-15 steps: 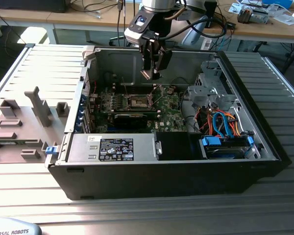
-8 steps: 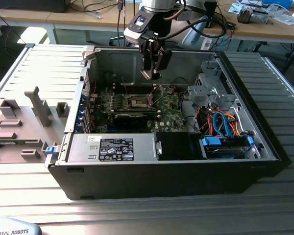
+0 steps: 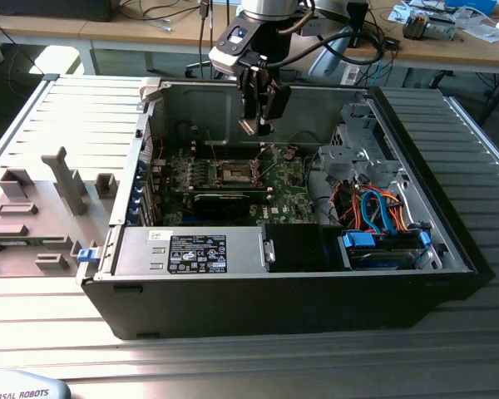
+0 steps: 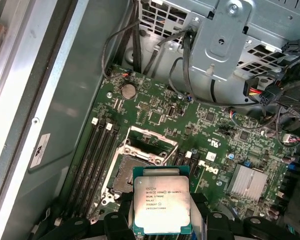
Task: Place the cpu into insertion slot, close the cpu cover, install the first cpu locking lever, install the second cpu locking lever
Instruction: 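Place the cpu into insertion slot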
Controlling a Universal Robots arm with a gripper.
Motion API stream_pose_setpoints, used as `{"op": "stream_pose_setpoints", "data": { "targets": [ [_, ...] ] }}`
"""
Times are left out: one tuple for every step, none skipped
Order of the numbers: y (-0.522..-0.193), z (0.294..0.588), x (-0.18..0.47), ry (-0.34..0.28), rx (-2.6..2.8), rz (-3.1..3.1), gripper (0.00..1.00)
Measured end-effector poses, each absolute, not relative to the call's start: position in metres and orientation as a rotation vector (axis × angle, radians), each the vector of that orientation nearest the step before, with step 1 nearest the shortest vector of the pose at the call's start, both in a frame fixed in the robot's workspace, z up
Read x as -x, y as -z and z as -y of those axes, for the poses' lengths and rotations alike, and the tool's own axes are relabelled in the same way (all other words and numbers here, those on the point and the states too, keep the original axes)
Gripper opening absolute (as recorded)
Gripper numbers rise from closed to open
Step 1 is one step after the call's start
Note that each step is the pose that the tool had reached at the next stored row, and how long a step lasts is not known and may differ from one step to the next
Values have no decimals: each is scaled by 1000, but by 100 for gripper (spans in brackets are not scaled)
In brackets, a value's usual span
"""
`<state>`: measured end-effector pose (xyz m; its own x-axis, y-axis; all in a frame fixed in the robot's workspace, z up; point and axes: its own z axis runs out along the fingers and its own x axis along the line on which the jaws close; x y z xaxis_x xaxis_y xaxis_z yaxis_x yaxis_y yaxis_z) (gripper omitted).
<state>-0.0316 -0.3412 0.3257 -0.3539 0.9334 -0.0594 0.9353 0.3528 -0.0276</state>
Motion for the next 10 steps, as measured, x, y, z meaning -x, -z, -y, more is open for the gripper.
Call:
{"op": "stream_pose_setpoints", "data": {
  "targets": [
    [-326,341,32,88,-1768,-2555,54],
    [-326,341,32,88,-1770,-2554,54],
    [-326,341,32,88,-1772,-2552,54],
    [-326,341,32,89,-1773,-2551,54],
    [-325,341,31,90,-1773,-2551,54],
    [-325,341,31,91,-1773,-2551,54],
    [-325,341,31,91,-1773,-2551,54],
    [-325,341,31,92,-1772,-2550,54],
    [-325,341,31,92,-1772,-2550,54],
    [-325,341,31,92,-1772,-2550,54]
  ]
}}
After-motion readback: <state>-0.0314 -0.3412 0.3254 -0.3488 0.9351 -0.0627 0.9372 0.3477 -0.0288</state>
